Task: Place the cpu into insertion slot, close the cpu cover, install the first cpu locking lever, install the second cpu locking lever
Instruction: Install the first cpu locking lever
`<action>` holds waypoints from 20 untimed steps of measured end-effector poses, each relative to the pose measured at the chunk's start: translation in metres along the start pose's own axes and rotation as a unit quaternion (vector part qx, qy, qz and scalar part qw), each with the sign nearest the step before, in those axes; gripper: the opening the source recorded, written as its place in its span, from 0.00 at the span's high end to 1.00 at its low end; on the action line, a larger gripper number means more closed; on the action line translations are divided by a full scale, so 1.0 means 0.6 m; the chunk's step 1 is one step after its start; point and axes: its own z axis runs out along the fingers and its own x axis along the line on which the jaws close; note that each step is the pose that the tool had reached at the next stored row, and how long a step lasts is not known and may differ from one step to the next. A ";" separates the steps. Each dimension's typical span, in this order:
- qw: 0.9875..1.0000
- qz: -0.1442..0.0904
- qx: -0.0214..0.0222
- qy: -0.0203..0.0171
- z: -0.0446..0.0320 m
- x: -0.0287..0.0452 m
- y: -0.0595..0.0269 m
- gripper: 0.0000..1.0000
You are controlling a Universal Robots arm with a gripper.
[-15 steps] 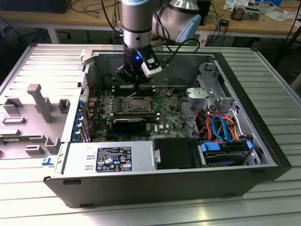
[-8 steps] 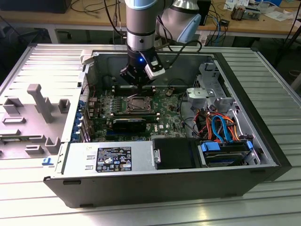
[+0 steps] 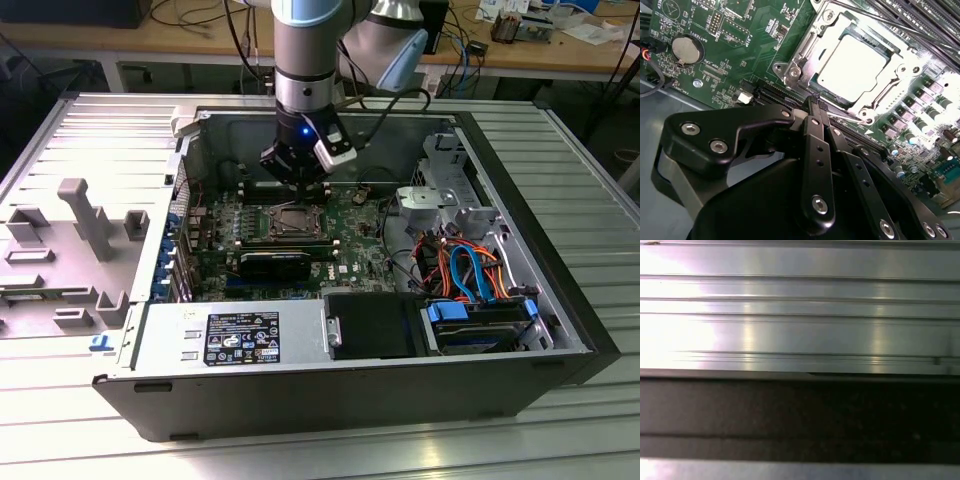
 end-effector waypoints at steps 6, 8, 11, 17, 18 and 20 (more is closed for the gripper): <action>1.000 -0.024 0.000 0.000 0.004 -0.003 0.000 0.89; 1.000 -0.025 0.000 0.000 0.005 -0.005 0.001 0.89; 1.000 -0.025 0.000 0.000 0.007 -0.008 0.004 0.89; 1.000 -0.025 0.000 0.000 0.013 -0.008 0.004 0.89; 1.000 -0.025 0.000 0.000 0.014 -0.008 0.004 0.89; 1.000 -0.025 0.000 0.000 0.016 -0.008 0.004 0.89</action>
